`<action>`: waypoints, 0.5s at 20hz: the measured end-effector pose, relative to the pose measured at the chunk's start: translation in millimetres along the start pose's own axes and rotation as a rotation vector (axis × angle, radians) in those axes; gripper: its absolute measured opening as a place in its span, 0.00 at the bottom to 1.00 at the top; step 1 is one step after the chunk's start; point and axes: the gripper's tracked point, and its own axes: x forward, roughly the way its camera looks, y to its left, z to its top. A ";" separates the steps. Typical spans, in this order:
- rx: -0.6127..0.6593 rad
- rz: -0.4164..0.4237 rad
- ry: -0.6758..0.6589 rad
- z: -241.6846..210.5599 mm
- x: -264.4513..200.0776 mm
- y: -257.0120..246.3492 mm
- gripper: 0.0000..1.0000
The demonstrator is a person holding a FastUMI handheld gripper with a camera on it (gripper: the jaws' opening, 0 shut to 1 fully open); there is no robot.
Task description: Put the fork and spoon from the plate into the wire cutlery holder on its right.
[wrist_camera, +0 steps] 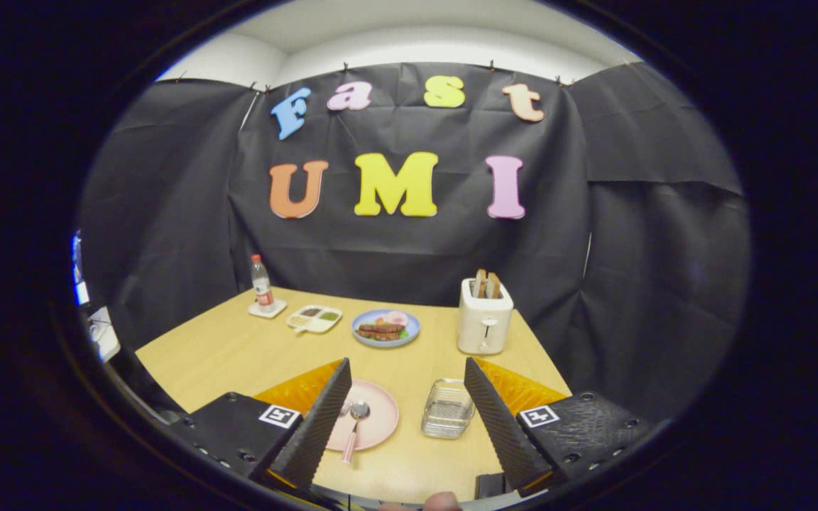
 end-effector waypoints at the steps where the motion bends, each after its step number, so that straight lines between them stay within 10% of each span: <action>1: -0.009 0.015 0.056 -5.2 5.7 4.5 0.96; 10: -0.052 0.096 0.484 -74.8 48.9 49.8 0.97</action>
